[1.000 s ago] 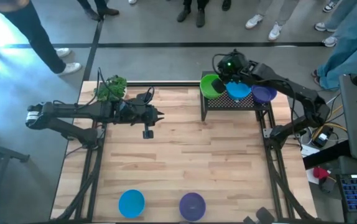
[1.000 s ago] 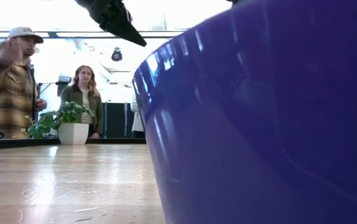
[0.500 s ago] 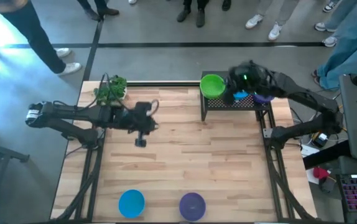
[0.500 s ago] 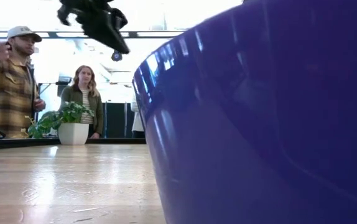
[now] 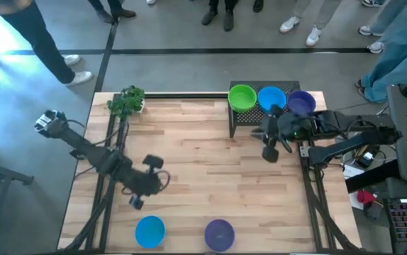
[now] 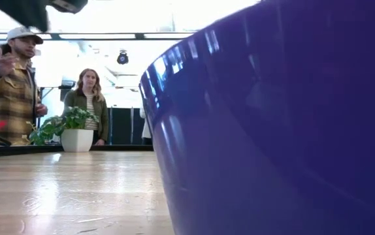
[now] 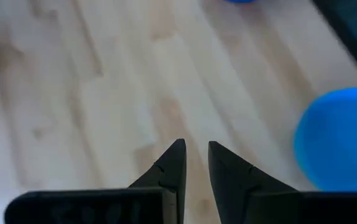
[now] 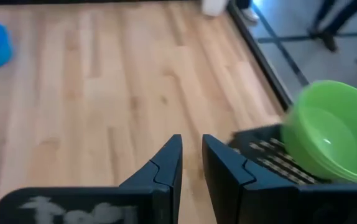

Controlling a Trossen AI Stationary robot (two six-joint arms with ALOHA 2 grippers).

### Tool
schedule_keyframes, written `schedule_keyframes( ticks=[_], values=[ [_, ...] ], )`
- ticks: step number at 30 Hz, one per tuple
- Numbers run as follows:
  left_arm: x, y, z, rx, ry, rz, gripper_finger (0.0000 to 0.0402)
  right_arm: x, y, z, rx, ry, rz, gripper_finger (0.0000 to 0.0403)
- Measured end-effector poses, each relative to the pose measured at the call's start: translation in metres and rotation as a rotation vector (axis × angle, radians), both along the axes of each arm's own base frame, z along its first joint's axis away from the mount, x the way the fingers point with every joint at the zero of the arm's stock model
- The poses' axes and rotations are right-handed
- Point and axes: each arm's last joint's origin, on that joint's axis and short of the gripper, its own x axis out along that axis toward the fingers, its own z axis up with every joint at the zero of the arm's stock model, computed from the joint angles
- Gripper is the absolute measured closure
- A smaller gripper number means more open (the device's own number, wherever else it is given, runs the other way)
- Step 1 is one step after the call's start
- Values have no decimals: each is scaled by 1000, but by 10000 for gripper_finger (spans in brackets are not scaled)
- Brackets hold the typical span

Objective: Pick & Place Mini bowls
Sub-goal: Stack the blue bowl on top of the blue bowl on the shelf

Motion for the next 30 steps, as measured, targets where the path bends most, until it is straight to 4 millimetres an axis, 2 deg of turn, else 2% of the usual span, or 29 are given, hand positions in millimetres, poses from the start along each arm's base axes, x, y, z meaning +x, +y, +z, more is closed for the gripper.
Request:
schedule_keyframes(
  ticks=[7, 15, 20, 30],
  values=[
    [1, -38, -26, -37, 112, 22, 339, 2, 19, -4, 2, -16, 91, 344],
    [14, -72, -62, -53, 213, -41, 339, 2, 20, -6, 2, -16, 93, 344],
    [21, -81, -77, -93, 271, -69, 339, 2, 20, -6, 4, -17, 91, 344],
    [20, -85, -83, -112, 309, -80, 339, 3, 20, -5, 19, -32, 81, 344]
  ],
)
